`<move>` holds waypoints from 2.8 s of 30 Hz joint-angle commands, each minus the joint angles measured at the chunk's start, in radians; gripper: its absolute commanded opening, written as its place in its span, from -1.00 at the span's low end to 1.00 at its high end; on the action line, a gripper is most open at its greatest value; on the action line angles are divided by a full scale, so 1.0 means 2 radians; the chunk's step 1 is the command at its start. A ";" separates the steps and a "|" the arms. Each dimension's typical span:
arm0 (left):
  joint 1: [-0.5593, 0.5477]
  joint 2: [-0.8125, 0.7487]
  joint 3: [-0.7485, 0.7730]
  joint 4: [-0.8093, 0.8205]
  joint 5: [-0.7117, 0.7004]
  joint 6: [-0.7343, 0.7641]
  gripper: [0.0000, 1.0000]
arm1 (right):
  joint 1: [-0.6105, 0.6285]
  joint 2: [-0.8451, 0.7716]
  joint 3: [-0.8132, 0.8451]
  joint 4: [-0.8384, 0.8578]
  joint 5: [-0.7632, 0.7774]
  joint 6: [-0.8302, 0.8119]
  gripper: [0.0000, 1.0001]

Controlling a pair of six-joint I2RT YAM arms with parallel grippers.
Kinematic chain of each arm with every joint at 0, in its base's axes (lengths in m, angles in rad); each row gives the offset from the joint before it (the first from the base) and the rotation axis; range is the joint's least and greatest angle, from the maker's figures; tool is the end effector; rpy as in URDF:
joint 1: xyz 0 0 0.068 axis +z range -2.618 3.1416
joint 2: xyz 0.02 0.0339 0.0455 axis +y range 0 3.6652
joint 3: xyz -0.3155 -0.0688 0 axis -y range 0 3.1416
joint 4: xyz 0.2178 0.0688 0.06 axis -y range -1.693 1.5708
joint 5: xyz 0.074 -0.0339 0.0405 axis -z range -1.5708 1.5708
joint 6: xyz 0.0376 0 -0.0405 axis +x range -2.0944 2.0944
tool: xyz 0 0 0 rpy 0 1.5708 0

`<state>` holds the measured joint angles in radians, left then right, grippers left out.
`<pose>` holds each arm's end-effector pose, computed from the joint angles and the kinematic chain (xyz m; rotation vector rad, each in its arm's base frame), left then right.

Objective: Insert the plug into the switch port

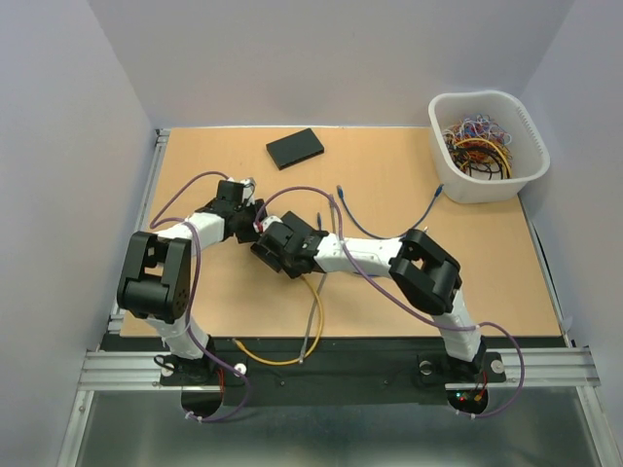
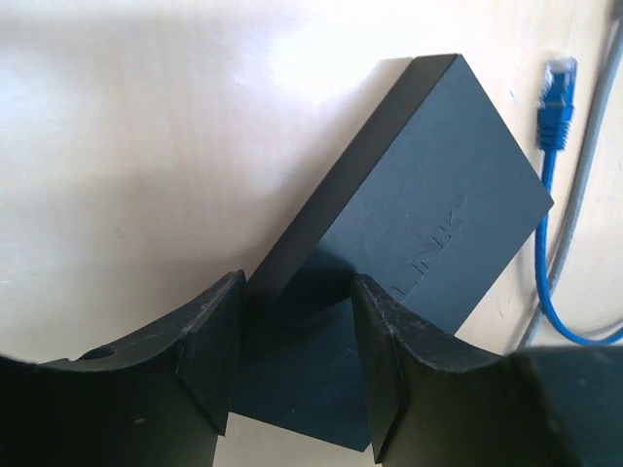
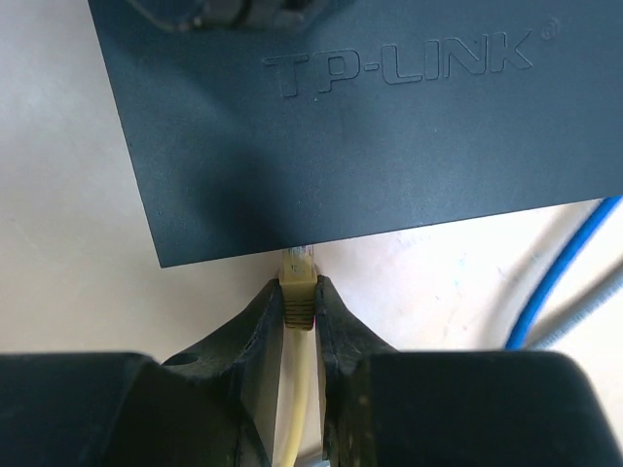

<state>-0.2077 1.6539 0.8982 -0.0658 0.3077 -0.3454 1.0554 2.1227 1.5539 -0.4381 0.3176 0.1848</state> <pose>0.3114 -0.0773 0.2418 -0.0193 2.4348 -0.6235 0.2369 0.3944 0.2227 -0.9501 2.3184 0.0951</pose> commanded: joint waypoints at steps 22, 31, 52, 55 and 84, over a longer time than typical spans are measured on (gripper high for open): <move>-0.129 -0.134 -0.138 0.008 0.016 -0.114 0.11 | -0.002 -0.197 -0.266 0.260 -0.061 -0.076 -0.99; -0.168 -0.166 -0.166 0.015 -0.021 -0.139 0.11 | -0.002 -0.219 -0.285 0.262 -0.085 -0.087 -0.99; -0.216 -0.185 -0.204 0.029 -0.070 -0.175 0.09 | -0.002 -0.150 -0.170 0.246 -0.156 -0.115 -0.99; -0.224 -0.187 -0.212 0.030 -0.075 -0.183 0.08 | -0.002 -0.146 -0.153 0.245 -0.179 -0.111 -0.99; -0.290 -0.172 -0.256 0.135 -0.003 -0.210 0.06 | -0.002 -0.139 -0.146 0.527 -0.259 -0.044 -0.99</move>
<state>-0.6487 1.2545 0.4343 0.1898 -0.1509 -0.6468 1.0199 1.8538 1.1675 -0.3000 0.0109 0.0154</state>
